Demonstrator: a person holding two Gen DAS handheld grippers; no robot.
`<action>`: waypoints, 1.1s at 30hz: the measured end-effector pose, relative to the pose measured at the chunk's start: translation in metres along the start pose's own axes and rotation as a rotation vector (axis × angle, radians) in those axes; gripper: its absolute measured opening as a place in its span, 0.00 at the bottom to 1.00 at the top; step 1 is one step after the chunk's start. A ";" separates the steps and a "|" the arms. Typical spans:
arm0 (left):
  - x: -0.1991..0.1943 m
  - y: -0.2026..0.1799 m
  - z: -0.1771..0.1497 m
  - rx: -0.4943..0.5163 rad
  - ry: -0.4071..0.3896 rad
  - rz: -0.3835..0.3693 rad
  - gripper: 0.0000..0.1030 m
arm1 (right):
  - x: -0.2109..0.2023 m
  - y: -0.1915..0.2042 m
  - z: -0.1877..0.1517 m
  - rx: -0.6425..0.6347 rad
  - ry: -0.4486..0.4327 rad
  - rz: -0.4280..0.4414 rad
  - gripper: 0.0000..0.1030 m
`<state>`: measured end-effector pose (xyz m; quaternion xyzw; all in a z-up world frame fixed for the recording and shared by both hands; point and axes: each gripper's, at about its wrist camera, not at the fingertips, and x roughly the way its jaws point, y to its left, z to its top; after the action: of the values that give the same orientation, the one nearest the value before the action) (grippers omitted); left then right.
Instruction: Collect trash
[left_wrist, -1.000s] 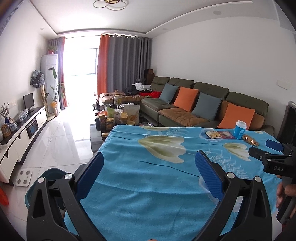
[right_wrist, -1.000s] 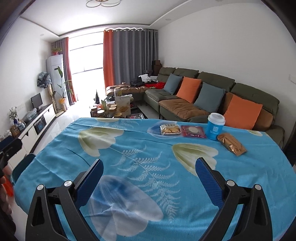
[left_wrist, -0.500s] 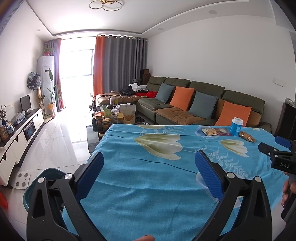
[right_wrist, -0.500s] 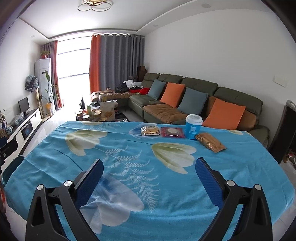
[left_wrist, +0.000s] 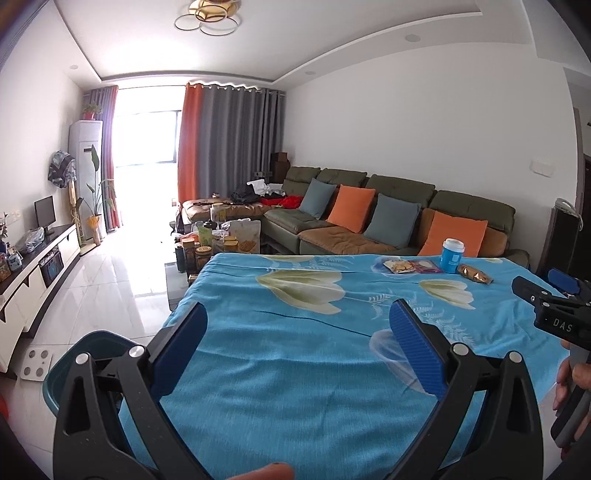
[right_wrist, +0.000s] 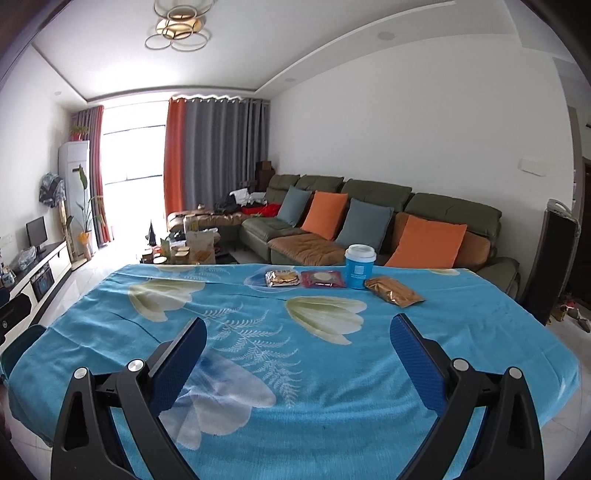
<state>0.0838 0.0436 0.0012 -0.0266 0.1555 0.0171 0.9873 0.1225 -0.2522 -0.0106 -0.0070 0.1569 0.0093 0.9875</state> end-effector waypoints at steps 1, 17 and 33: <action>-0.003 0.000 -0.001 -0.002 -0.005 0.007 0.95 | -0.004 0.001 -0.002 -0.004 -0.013 -0.002 0.93; -0.050 -0.009 -0.007 -0.001 -0.119 0.013 0.95 | -0.051 0.008 -0.015 0.011 -0.161 0.003 0.93; -0.078 -0.007 -0.011 0.006 -0.216 0.028 0.95 | -0.076 0.026 -0.027 -0.016 -0.201 0.048 0.93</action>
<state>0.0067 0.0337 0.0155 -0.0193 0.0488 0.0330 0.9981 0.0408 -0.2282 -0.0129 -0.0099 0.0569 0.0348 0.9977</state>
